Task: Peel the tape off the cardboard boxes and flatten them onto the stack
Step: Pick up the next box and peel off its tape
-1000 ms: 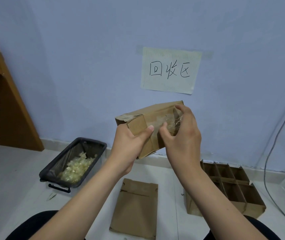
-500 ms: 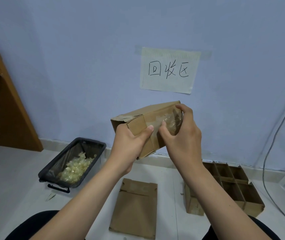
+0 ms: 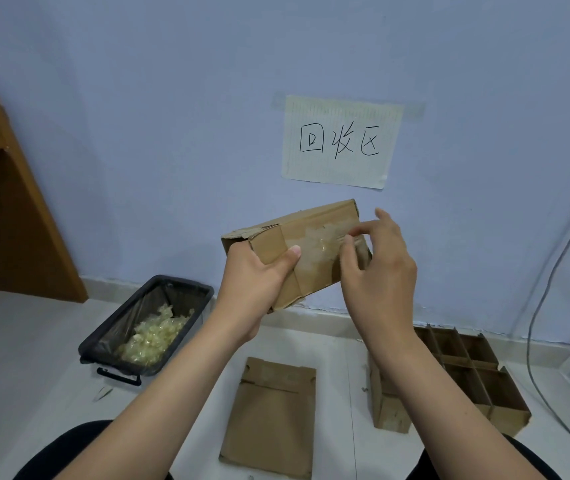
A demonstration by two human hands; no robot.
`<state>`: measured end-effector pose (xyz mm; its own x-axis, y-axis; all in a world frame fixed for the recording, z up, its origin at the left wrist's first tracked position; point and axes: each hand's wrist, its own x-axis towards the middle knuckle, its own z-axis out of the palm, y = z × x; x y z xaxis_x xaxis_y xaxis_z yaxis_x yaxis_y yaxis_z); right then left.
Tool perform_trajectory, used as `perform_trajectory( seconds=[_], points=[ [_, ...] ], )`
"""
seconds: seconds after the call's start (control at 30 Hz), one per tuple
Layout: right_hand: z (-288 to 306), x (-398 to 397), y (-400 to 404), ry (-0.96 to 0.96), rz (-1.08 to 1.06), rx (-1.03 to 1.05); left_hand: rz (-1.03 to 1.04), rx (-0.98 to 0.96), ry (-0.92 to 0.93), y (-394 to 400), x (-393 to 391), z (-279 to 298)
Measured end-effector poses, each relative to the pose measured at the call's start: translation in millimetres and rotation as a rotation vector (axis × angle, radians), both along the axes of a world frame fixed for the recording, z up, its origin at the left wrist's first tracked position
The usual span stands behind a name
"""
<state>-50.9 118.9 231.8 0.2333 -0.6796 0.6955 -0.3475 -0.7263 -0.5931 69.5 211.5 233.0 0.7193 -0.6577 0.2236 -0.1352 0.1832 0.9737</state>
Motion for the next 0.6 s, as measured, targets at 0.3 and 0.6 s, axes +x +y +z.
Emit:
perform_trajectory(
  seconds=[0.3,0.6],
  points=[
    [-2,8,4,0.017,0.068,-0.149,0.004,0.031,-0.105,0,2,-4],
    [-4,12,4,0.135,0.086,-0.076,0.031,0.127,-0.163,-1,-1,-4]
  ],
)
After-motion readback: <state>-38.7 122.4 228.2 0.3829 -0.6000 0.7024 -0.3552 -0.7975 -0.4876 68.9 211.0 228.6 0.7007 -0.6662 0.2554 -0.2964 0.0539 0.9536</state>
